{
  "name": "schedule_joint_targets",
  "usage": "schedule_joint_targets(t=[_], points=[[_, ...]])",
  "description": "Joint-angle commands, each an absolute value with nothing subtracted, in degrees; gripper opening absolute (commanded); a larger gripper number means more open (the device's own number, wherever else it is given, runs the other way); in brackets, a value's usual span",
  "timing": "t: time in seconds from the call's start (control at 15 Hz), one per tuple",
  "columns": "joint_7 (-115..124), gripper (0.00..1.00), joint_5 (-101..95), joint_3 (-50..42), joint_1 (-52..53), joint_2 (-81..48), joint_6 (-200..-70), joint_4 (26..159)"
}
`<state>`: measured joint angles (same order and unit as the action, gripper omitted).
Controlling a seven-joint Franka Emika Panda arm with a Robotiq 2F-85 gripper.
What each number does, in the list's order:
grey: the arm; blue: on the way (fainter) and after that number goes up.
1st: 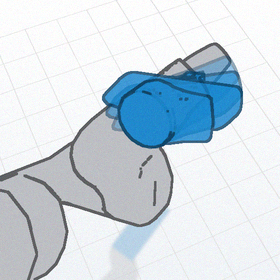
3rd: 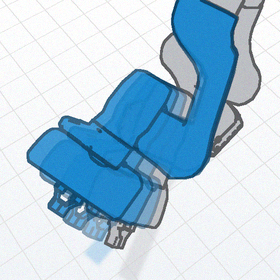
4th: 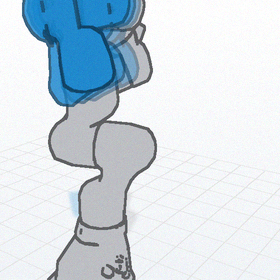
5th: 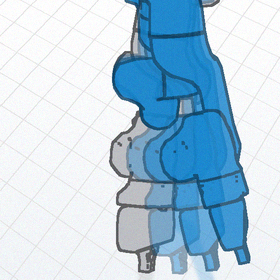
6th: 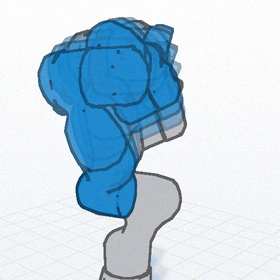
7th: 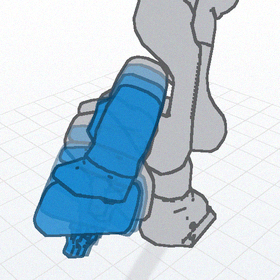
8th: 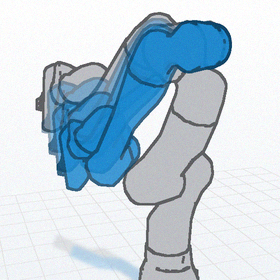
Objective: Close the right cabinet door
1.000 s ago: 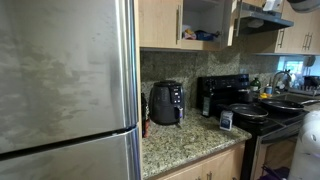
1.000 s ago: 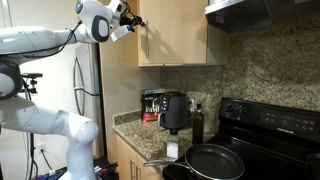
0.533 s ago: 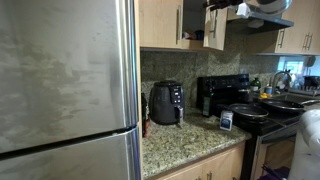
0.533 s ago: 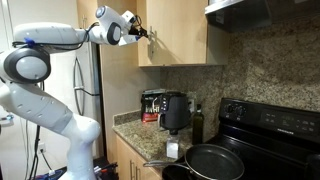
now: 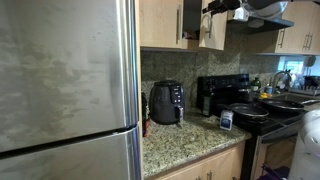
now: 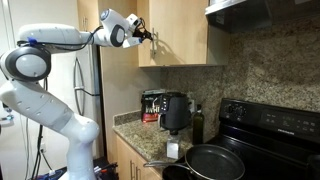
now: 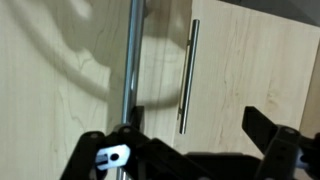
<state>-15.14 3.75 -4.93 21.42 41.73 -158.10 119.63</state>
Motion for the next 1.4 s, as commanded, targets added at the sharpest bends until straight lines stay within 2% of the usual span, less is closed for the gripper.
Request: schedule_joint_targets(t=[0.0, 0.07, 0.13, 0.47, 0.73, 1.13, 1.33], points=[[-13.8, 1.0, 2.9, -6.7, 15.1, 36.2, -163.4, 121.0], [-12.5, 1.0, 3.2, -5.9, 15.0, 34.5, -163.7, 120.0], [-14.0, 1.0, 4.4, -3.8, 20.4, 39.3, -161.4, 119.8], [-12.5, 1.0, 4.1, -2.6, 19.6, 33.8, -161.8, 118.2], [-11.7, 1.0, 5.4, -3.8, 21.9, 22.6, -162.9, 105.7], [-9.2, 1.0, 6.0, -0.4, 16.8, 9.7, -158.4, 87.1], [-8.8, 1.0, 7.1, 0.5, 14.8, 9.0, -152.1, 85.2]])
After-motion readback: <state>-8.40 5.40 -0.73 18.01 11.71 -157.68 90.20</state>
